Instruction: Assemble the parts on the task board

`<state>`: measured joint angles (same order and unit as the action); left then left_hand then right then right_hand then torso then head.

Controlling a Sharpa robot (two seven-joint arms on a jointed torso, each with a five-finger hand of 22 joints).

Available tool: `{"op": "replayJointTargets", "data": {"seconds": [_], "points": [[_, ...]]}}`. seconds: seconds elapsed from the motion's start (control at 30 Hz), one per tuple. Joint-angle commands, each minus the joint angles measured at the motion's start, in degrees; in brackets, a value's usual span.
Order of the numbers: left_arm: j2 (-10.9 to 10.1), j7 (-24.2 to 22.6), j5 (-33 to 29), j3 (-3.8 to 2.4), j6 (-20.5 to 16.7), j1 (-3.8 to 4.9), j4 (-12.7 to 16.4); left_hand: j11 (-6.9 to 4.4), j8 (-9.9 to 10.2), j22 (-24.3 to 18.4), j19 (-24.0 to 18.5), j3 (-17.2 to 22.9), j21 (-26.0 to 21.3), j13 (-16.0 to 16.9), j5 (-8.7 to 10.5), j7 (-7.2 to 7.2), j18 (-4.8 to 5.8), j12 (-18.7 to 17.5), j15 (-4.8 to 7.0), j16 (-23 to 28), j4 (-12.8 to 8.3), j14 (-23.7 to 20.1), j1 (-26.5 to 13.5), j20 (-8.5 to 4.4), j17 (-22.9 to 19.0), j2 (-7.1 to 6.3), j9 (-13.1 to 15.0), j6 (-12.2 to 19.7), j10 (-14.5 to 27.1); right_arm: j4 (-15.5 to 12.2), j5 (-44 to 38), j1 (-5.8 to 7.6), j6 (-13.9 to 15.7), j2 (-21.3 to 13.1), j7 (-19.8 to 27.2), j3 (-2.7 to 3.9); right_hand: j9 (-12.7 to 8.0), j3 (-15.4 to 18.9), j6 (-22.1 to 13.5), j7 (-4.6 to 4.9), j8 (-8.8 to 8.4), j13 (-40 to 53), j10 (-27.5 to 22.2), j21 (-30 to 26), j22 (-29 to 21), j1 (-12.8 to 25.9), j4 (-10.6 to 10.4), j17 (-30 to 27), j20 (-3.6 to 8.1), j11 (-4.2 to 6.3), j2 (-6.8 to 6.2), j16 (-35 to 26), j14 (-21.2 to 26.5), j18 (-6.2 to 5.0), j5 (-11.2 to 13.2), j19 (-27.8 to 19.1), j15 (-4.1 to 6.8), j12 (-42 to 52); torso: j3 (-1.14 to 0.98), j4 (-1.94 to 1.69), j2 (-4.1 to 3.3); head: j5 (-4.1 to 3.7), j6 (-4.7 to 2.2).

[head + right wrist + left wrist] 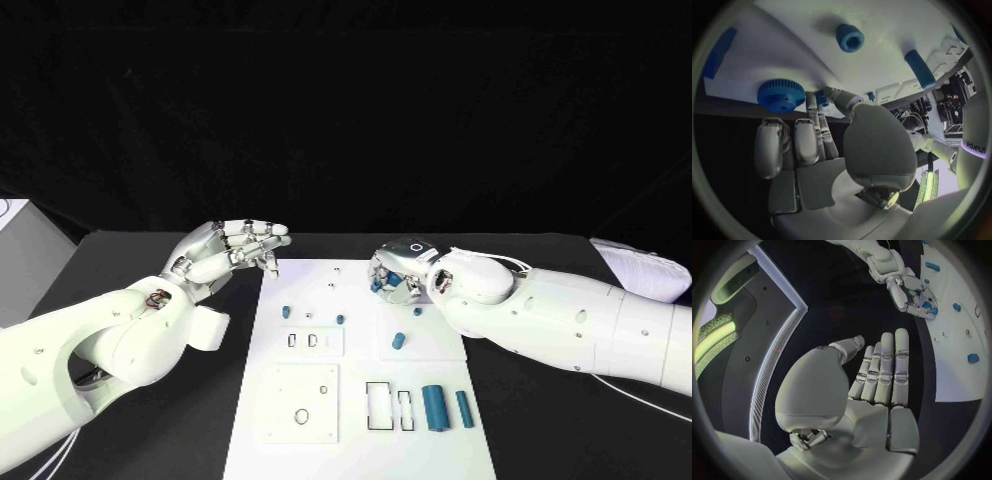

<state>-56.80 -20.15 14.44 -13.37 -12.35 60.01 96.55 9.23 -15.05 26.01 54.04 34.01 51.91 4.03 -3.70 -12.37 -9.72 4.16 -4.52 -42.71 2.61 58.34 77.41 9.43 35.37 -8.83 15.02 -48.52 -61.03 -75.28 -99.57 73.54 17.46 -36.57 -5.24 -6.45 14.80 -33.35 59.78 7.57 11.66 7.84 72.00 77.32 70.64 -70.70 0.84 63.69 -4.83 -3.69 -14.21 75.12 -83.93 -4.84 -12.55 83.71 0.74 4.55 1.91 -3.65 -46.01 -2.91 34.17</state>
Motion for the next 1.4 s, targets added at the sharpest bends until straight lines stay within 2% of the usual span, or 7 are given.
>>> {"op": "replayJointTargets", "data": {"seconds": [0.03, 0.3, 0.43, 0.53, 0.83, 0.93, 1.4], "points": [[0.05, 0.25, -0.32, -0.05, 0.51, 0.0, 0.11, -0.11, 0.38, 0.07, -0.39, 0.36, 0.25, 0.0, -0.04, -0.67, -0.82, -0.24, -0.04, -0.32, 0.18, -0.37, -0.51, 0.13, 0.08, 0.0, 0.07, 0.53, 0.54, -0.28, -0.43, -0.48, -0.32, 0.11, -0.42, -0.35, 0.4, -0.09, 0.72, -0.06, 0.53, 0.25, 0.65, 0.37, 0.2, -0.21, -0.33, 0.04, 0.29, 0.13, 0.92, 0.26, -1.65, 1.19, -0.5, 0.52, 0.46, 0.09, 0.03, -0.04, -0.32, 0.03, -0.17], [0.04, 0.91, -0.27, -0.06, 0.76, 0.0, 0.02, -0.02, 0.53, 0.17, -0.52, 0.72, 0.52, -0.01, -0.05, -0.79, -0.86, -0.27, -0.06, -0.42, -0.21, -0.54, -0.11, 0.15, 0.06, -0.01, 0.07, 0.78, 0.88, -1.03, 1.5, -0.55, 3.17, -0.11, -2.27, -0.34, 1.73, -0.92, 2.14, -0.65, 1.63, 1.67, 1.52, 0.53, 0.54, -1.43, -0.17, 0.13, 0.66, 0.68, 2.35, 0.62, -1.58, 1.21, -0.59, 0.49, 0.9, 0.3, 0.07, 0.03, -0.6, 0.08, -0.72], [0.04, 1.17, -0.19, -0.06, 0.75, 0.0, -0.05, 0.06, 0.62, 0.27, -0.62, 1.03, 0.78, -0.01, -0.06, -0.9, -0.87, -0.27, -0.09, -0.45, -0.54, -0.68, 0.24, 0.15, 0.02, 0.04, 0.08, 0.91, 1.09, -1.8, 2.68, -0.56, 4.88, -0.18, -4.36, -0.24, 2.24, -0.65, 2.5, -0.83, 2.0, 2.24, 2.01, 0.58, 0.66, -1.24, -0.15, 0.08, 0.79, 0.87, 2.0, 0.69, -1.55, 1.22, -0.6, 0.49, 1.04, 0.56, 0.11, 0.01, -0.68, 0.14, -0.89], [0.02, 1.39, -0.16, -0.06, 0.76, 0.0, -0.13, 0.24, 0.76, 0.3, -0.9, 0.85, 0.92, 0.01, 0.11, -1.09, -0.81, -0.23, -0.3, -0.52, -0.19, -0.81, -0.41, 0.33, -0.04, -0.06, 0.09, 1.12, 1.35, -2.21, 3.14, -0.56, 6.2, 0.19, -5.98, -0.12, 2.35, -0.59, 2.53, -0.86, 2.05, 2.36, 2.04, 0.57, 0.66, -1.14, -0.18, 0.03, 0.81, 0.89, 1.89, 0.68, -1.53, 1.22, -0.77, 0.48, 1.07, 0.59, 0.05, 0.0, -0.84, 0.15, -1.6], [0.13, 1.83, -0.12, -0.07, 0.86, 0.0, -0.14, 0.28, 0.87, 0.32, -1.03, 0.95, 1.02, 0.01, 0.08, -1.15, -0.85, -0.23, -0.32, -0.53, -0.34, -0.93, -0.28, 0.37, -0.09, -0.07, 0.09, 1.32, 1.58, -0.89, 2.27, -0.56, 9.97, 3.4, -10.05, 0.15, 2.67, -0.46, 2.49, -0.89, 2.13, 2.67, 1.98, 0.57, 0.72, -0.9, -0.29, -0.19, 0.87, 0.92, 1.65, 0.61, -1.46, 1.23, -0.86, 0.45, 1.1, 0.56, 0.2, -0.19, -1.18, -0.24, -1.83], [0.07, 1.86, -0.11, -0.08, 0.85, 0.0, -0.1, 0.28, 0.88, 0.32, -1.03, 0.95, 1.03, 0.01, 0.08, -1.15, -0.85, -0.23, -0.32, -0.54, -0.34, -0.93, -0.27, 0.37, -0.09, -0.07, 0.09, 1.33, 1.59, -0.16, 2.25, -0.55, 10.44, 4.37, -10.91, 0.21, 2.69, -0.48, 2.48, -0.89, 2.13, 2.69, 1.97, 0.59, 0.75, -0.92, -0.28, -0.14, 0.87, 0.92, 1.66, 0.63, -1.46, 1.23, -0.86, 0.46, 1.11, 0.55, 0.12, -0.1, -1.2, -0.14, -1.83], [-0.17, 1.94, 0.2, -0.14, 0.87, 0.02, 0.15, 0.3, 0.9, 0.33, -1.05, 0.97, 1.05, 0.0, 0.08, -1.17, -0.85, -0.23, -0.33, -0.54, -0.36, -0.94, -0.26, 0.38, -0.1, -0.06, 0.08, 1.37, 1.64, 1.5, 1.57, -0.53, 12.68, 6.89, -13.02, 0.56, 2.76, -0.49, 2.47, -0.84, 2.14, 2.75, 1.95, 0.62, 0.83, -0.9, -0.31, -0.05, 0.88, 0.91, 1.67, 0.69, -1.46, 1.25, -0.8, 0.46, 1.1, 0.54, 0.14, -0.15, -1.59, 0.05, -1.89]]}}
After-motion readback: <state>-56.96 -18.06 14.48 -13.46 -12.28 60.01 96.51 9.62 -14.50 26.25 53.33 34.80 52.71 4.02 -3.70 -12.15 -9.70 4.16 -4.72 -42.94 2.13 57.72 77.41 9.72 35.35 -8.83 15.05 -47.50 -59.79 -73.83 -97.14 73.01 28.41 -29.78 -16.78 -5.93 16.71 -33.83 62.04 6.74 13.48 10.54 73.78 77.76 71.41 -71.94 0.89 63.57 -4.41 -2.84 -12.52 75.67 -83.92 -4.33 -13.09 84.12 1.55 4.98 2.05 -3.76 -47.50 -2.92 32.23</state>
